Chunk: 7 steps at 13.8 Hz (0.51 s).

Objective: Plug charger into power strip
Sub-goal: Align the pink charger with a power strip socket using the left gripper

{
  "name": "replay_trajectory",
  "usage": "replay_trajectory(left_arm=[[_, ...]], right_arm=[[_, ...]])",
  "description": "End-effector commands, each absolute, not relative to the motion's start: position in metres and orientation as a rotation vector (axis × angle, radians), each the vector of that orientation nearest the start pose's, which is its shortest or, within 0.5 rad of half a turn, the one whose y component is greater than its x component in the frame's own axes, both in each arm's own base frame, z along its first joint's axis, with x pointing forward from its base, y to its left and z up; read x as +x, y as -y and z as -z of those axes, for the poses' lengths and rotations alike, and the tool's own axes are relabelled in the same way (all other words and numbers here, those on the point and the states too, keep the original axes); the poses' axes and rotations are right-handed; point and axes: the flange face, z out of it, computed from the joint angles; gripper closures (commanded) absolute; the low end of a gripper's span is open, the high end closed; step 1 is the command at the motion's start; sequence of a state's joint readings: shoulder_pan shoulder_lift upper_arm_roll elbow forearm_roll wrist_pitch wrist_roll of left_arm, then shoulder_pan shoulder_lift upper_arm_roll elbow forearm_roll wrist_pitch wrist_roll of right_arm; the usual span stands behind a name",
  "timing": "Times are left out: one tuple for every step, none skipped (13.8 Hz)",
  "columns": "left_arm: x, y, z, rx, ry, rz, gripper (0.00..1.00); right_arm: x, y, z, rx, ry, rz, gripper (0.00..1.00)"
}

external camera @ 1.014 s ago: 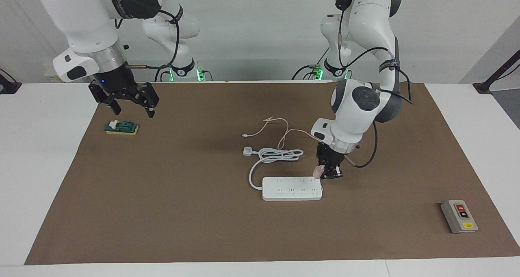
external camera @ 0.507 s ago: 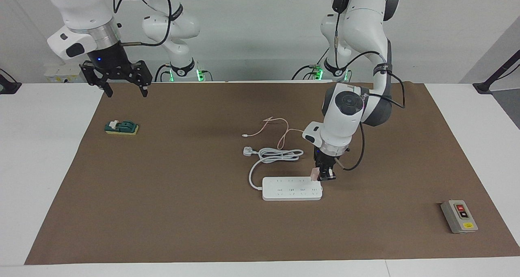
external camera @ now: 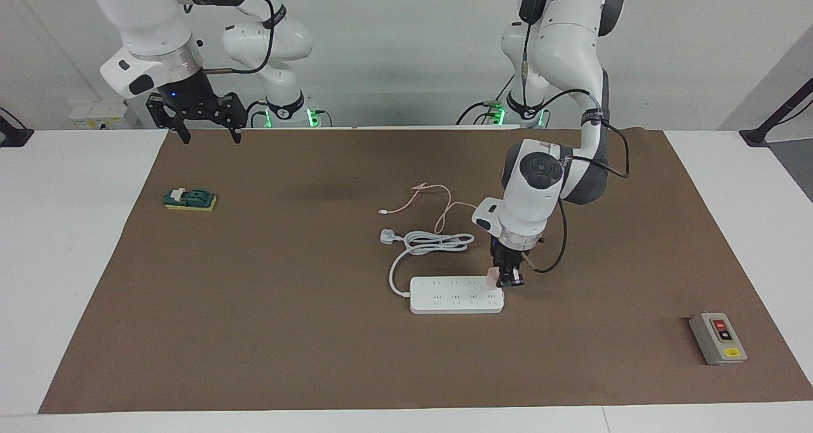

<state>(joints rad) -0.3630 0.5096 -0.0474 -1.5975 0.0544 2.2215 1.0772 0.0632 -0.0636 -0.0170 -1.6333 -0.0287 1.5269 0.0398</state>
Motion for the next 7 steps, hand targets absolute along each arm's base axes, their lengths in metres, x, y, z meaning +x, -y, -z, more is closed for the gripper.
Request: replay_trajectory(left_arm=[[0.6366,0.275,-0.3354,-2.245,-2.073,0.163,1.0],[0.6351,0.2746,-0.3321,-2.251,-2.067,0.168,1.0],[0.6348,0.2745,-0.3316,-2.252,-2.065,0.168,1.0],[0.6348,0.2745,-0.3315,-2.251,-2.067,0.168,1.0],[0.6343,0.2754,-0.3314,-2.251,-2.067,0.166,1.0],[0.6329,0.2769,-0.3314,-2.25,-2.071,0.162,1.0],[0.6326,0.2758,-0.3317,-2.252,-2.071,0.153,1.0]], right_arm=[[0.5221,-0.011,-0.6235,-3.185,0.046,-0.067,0.0],[0.5211,-0.0107,-0.6234,-3.186,0.045,-0.079,0.0],[0.5207,-0.0107,-0.6245,-3.186,0.043,-0.082,0.0],[0.5215,-0.0099,-0.6242,-3.186,0.04,-0.084,0.0],[0.5229,-0.0098,-0.6257,-3.188,0.04,-0.075,0.0],[0.5236,-0.0098,-0.6265,-3.188,0.038,-0.07,0.0],[0.524,-0.0098,-0.6267,-3.188,0.03,-0.065,0.0]])
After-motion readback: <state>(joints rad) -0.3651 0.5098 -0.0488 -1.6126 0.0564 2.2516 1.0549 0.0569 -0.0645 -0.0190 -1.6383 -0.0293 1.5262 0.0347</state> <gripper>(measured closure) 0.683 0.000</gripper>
